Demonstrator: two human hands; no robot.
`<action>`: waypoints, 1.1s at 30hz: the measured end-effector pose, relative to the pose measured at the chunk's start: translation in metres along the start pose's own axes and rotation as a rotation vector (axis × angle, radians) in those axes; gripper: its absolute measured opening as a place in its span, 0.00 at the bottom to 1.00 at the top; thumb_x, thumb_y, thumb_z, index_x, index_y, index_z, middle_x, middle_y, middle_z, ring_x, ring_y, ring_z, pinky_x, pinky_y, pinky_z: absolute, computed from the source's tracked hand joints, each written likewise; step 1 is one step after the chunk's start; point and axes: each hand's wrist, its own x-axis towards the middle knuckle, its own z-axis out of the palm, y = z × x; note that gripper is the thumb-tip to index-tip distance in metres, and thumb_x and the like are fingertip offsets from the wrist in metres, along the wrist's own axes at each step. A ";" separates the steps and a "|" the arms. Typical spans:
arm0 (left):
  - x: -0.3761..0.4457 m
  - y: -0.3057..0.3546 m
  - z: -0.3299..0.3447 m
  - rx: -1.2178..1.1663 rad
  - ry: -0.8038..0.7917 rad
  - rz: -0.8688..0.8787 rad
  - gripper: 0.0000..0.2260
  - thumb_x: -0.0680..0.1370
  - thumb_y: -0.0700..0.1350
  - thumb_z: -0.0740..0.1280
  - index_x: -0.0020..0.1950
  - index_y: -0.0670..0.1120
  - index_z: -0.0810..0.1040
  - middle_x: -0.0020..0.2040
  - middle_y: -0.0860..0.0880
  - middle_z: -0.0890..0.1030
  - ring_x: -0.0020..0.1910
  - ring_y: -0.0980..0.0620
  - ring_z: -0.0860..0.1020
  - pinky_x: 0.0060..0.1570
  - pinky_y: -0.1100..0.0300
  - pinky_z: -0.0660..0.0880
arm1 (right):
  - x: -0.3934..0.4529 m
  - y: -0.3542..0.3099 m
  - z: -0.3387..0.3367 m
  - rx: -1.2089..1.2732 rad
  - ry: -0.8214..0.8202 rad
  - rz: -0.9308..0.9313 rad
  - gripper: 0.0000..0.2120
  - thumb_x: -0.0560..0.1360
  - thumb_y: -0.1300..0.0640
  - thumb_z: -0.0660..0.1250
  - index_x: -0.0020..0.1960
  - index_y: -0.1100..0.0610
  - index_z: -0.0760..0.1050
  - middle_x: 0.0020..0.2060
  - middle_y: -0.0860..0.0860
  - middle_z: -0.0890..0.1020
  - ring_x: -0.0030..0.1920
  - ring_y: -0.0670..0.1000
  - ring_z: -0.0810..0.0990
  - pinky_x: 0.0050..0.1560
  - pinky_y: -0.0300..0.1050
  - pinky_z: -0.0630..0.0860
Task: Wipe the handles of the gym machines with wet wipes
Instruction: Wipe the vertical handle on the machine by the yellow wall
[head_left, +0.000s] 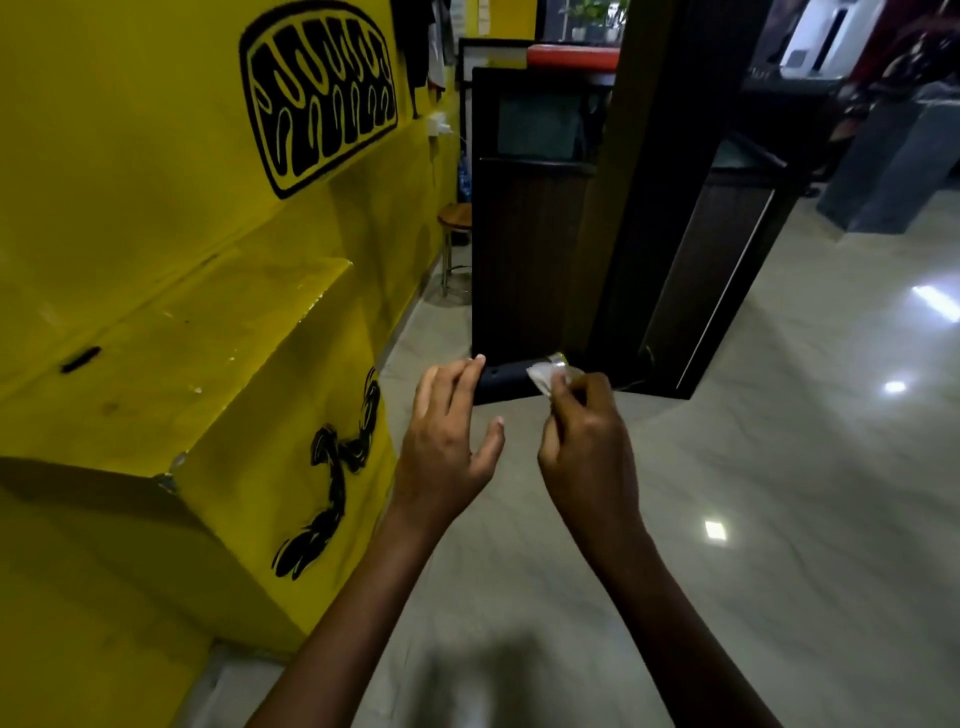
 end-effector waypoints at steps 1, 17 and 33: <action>0.000 0.000 0.000 0.011 -0.002 0.004 0.25 0.76 0.49 0.61 0.70 0.39 0.67 0.61 0.42 0.72 0.62 0.44 0.70 0.59 0.55 0.70 | 0.004 0.000 -0.002 0.005 0.022 0.004 0.19 0.71 0.71 0.67 0.61 0.67 0.74 0.53 0.62 0.77 0.43 0.57 0.80 0.39 0.45 0.80; 0.005 -0.029 -0.007 -0.426 -0.008 0.051 0.21 0.81 0.50 0.55 0.70 0.39 0.66 0.65 0.43 0.72 0.65 0.56 0.70 0.61 0.73 0.66 | 0.017 -0.034 0.016 0.020 0.009 0.004 0.17 0.74 0.69 0.63 0.62 0.65 0.74 0.51 0.59 0.74 0.46 0.51 0.76 0.47 0.31 0.70; 0.000 -0.039 -0.001 -0.537 0.006 0.101 0.22 0.82 0.53 0.52 0.73 0.44 0.63 0.70 0.51 0.67 0.64 0.55 0.73 0.56 0.72 0.72 | 0.006 -0.043 0.018 0.101 0.029 -0.135 0.15 0.70 0.65 0.63 0.56 0.65 0.79 0.44 0.57 0.76 0.41 0.44 0.72 0.40 0.25 0.69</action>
